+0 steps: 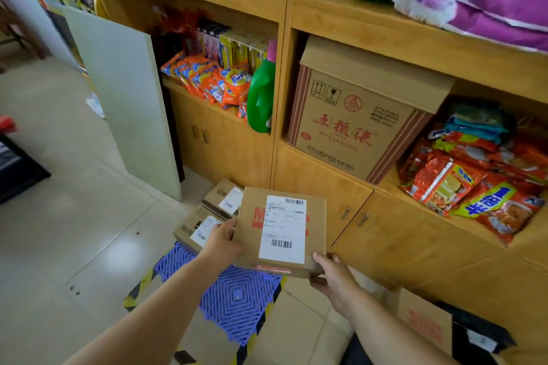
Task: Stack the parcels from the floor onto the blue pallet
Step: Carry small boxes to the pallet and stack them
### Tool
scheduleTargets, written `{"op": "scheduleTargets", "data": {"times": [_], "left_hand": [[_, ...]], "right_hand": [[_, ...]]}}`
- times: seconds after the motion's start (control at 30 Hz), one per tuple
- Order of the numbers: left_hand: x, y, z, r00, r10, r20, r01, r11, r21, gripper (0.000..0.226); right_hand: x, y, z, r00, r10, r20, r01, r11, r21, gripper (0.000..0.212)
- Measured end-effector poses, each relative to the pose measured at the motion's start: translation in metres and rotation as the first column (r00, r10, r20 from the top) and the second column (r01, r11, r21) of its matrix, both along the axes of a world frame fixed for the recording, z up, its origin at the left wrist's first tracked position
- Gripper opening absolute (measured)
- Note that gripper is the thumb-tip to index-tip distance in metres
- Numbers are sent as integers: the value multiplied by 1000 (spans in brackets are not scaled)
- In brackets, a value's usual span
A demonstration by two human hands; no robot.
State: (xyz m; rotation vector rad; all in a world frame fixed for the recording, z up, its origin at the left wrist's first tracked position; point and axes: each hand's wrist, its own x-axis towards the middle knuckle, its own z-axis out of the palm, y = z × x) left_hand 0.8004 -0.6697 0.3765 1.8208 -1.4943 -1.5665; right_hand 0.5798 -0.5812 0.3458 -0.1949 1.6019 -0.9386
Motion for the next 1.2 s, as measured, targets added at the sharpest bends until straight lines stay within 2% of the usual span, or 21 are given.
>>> {"op": "scheduleTargets", "data": {"times": [0.13,0.27,0.47,0.53,0.6,0.7,0.77,0.9,1.03,1.1,1.2], "left_hand": [[-4,-45,-17,995,-91,26,91,996,-3,31],[-4,-88,-45,979,-200,-39,202,977,62,49],[-1,-160,-118,920,-389,-46,392,912,119,42],[-2,-182,-153,898,-438,-30,437,887,147,52],[-6,-199,-200,881,-473,-25,470,867,168,60],[-14,-216,-273,816,-568,102,555,821,131,58],[-21,-225,-328,742,-639,204,632,768,108,59],[-37,-234,-447,647,-690,324,707,702,84,60],[-46,-238,-540,654,-675,341,714,700,18,57],[-46,-242,-576,654,-664,363,728,683,-64,68],[-44,-249,-620,643,-659,391,735,674,-72,75]], "right_hand": [[3,-32,-22,996,-88,18,87,996,37,8],[12,-59,-50,979,-205,12,204,977,61,9],[35,-106,-121,915,-403,18,398,910,118,24],[40,-122,-153,906,-421,41,412,900,143,31],[41,-134,-195,902,-425,70,409,896,175,37],[36,-151,-266,906,-418,70,395,893,214,44],[32,-162,-319,910,-413,26,398,890,221,43],[30,-181,-435,902,-429,-52,428,872,238,39],[27,-198,-541,911,-402,-88,411,884,221,34],[26,-209,-584,918,-380,-113,396,896,200,34],[23,-220,-638,936,-328,-129,345,928,141,40]]}}
